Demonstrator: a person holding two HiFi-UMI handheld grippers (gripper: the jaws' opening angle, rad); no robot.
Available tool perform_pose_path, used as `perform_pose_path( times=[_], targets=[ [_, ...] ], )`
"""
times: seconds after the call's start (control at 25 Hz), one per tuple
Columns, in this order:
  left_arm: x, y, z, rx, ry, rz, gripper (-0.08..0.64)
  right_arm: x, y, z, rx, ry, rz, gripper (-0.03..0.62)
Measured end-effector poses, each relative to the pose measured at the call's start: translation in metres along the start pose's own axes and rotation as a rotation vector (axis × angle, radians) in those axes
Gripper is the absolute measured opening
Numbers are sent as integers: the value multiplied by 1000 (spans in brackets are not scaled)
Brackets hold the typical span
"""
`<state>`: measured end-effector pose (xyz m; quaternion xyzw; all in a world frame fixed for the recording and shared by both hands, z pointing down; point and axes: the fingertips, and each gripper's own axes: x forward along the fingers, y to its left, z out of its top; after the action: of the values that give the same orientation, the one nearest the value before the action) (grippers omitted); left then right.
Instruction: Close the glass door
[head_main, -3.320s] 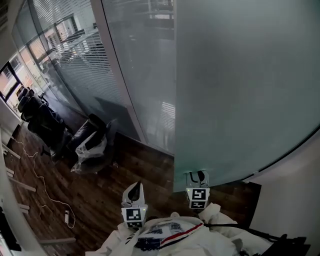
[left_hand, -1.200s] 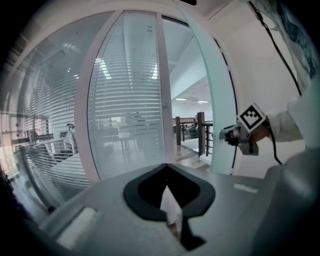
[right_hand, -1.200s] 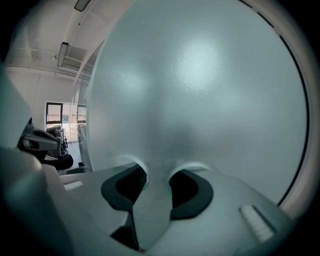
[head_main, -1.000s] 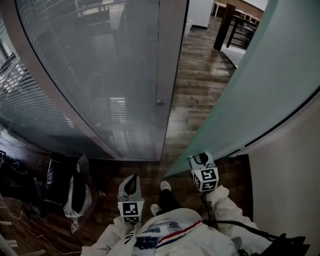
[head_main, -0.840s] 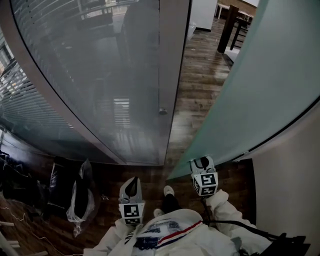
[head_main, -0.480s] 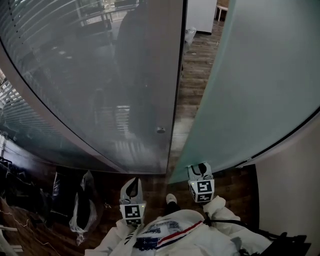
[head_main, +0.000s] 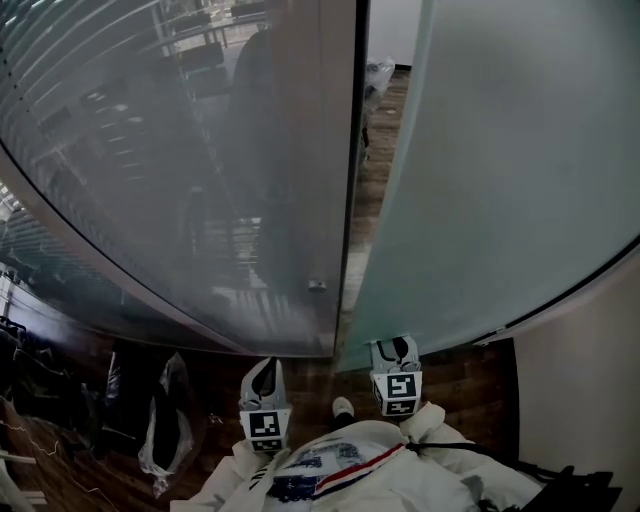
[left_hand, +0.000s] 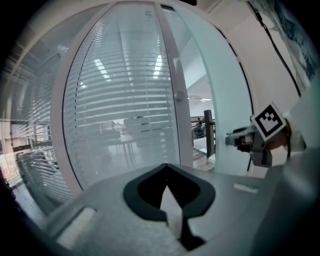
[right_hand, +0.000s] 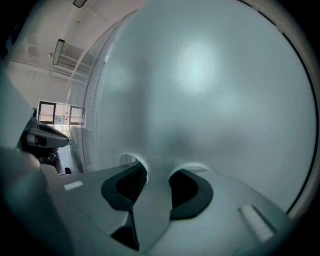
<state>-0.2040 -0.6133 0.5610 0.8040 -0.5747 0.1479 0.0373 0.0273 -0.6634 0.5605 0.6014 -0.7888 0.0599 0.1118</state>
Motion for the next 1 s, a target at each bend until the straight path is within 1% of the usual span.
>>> perform_pose_path(
  times=[0.28,0.48,0.6,0.8,0.88,1.0],
  targets=[
    [20,2,3,8,20,23,2,13,1,3,1,-7,-5,137],
    [36,-2,14,6,6,45,2,23,-3,5,-4,-14,-11,137],
    [41,-5,13,10,3,50,2,31,-5,10,-9,-25,-25,137],
    [46,-8,2,1,39,22,2,42,-9,11,-3,-19,-46,137],
    [54,-5,3,12,29,4,2,51,-11,12,-4,-16,-54,137],
    [65,-1,13,43,-15,-40,2,61,-10,12,6,-1,-55,137]
  ],
)
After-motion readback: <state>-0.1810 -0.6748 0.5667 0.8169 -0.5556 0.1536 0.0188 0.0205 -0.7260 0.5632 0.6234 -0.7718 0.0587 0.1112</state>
